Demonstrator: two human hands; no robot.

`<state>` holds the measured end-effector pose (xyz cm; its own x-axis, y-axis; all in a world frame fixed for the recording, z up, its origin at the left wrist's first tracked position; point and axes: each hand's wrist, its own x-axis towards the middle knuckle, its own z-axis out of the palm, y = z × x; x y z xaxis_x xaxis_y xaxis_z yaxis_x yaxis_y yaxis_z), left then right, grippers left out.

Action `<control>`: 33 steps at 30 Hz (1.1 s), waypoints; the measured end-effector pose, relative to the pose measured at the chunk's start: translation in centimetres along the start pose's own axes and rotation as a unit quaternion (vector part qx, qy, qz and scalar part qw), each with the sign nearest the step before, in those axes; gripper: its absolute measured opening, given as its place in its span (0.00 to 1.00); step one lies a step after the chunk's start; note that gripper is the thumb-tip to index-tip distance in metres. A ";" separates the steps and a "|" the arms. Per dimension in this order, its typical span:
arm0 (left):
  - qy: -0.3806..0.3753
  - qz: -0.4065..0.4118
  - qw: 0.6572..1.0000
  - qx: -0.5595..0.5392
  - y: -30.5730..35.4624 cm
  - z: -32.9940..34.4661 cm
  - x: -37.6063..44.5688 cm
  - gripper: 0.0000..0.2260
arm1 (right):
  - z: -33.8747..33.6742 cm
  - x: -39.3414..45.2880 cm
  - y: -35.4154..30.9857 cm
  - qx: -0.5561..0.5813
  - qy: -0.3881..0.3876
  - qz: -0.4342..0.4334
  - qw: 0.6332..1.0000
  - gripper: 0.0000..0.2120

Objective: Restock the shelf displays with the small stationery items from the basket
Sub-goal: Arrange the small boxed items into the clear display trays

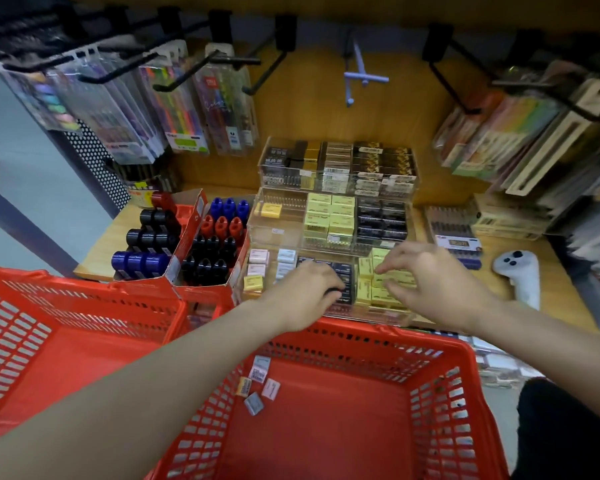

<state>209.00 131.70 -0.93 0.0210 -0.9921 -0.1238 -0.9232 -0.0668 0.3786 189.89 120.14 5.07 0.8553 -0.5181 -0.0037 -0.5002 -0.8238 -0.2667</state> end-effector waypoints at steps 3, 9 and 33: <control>-0.027 -0.033 0.998 -0.055 0.5 0.5 0.9 0.15 | 0.9 -0.6 -0.4 -0.033 -0.016 -0.026 0.999 0.14; -0.038 -0.052 0.994 -0.093 -0.5 0.6 1.7 0.11 | 3.0 -0.6 -0.9 -0.119 -0.066 -0.046 0.990 0.23; -0.027 -0.086 0.989 -0.114 -1.0 1.1 4.2 0.04 | 4.5 0.0 2.7 -0.114 -0.038 -0.020 0.993 0.28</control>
<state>209.57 127.76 -2.85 0.1430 -0.9573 -0.2512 -0.7975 -0.2617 0.5436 189.16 118.94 0.06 0.8786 -0.4719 -0.0731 -0.4755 -0.8787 -0.0426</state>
